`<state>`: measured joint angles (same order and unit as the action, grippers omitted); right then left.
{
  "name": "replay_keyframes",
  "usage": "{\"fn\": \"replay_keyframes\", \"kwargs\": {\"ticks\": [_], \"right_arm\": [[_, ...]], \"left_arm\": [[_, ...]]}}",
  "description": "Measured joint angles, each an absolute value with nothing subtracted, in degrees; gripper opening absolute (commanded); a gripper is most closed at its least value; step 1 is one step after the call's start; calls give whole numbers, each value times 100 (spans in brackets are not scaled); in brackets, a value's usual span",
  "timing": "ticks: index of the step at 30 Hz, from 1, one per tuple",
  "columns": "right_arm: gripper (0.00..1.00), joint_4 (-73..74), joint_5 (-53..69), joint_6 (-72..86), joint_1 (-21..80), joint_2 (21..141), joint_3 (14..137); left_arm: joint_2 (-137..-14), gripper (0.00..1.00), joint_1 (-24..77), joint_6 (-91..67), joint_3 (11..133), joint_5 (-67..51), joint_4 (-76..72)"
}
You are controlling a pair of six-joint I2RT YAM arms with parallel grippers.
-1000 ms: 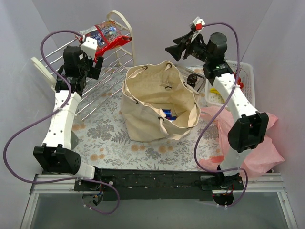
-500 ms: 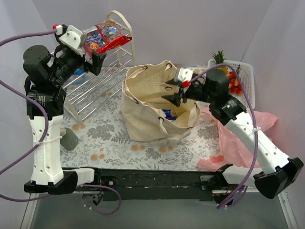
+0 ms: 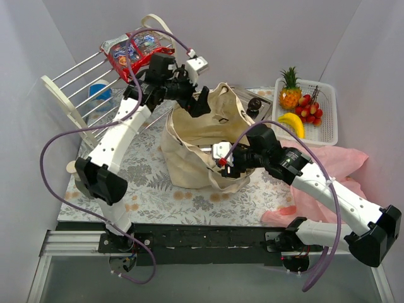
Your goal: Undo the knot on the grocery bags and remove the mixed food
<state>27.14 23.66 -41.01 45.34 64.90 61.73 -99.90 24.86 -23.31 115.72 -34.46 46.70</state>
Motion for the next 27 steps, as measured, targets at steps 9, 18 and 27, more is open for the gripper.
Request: {"fn": "replay_keyframes", "kwargs": {"ticks": [9,18,27], "right_arm": [[64,2818,2220,-4928,4853,5701,4934],[62,3006,2082,-5546,4904,5308,4163],[60,3166,1925,-6053,4971,4915,3562]], "left_arm": [[-10442,0,2786,-1839,11727,-2342,5319],[-9946,0,3452,-1286,11463,-2475,5404],[-7249,0,4241,-1201,9603,-2797,4521]]}}
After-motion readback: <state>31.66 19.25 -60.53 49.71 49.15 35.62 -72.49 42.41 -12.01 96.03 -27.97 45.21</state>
